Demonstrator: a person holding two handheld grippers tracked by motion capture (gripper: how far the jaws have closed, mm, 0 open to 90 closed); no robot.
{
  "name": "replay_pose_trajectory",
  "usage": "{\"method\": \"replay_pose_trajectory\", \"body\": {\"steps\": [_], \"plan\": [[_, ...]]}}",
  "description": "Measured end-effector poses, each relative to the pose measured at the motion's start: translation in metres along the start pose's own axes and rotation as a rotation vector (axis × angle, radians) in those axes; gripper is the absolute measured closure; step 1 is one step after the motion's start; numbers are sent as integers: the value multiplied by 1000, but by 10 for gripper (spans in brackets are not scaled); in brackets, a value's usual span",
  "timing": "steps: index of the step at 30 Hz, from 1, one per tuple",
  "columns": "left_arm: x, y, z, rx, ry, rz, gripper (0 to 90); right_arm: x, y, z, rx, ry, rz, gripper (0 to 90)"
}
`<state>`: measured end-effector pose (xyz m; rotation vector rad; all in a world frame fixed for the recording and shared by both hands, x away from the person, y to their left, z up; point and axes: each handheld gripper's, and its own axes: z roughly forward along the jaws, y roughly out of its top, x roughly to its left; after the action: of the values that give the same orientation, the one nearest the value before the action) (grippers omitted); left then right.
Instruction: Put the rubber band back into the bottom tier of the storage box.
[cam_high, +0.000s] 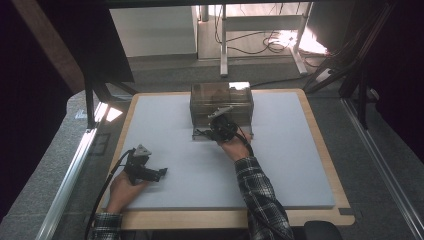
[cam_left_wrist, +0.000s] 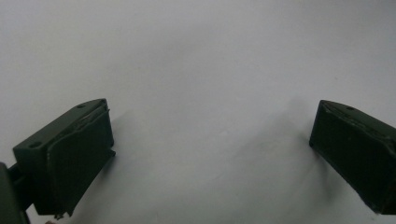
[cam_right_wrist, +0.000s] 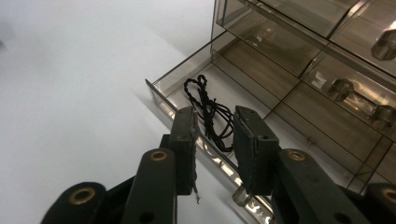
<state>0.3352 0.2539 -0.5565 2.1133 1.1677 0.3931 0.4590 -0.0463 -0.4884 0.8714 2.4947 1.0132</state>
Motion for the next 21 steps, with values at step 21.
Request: {"method": "replay_pose_trajectory", "body": {"steps": [21], "plan": [[0,0,0,1,0,0,0,5,-9,-14,4,-3,-24,545]]}}
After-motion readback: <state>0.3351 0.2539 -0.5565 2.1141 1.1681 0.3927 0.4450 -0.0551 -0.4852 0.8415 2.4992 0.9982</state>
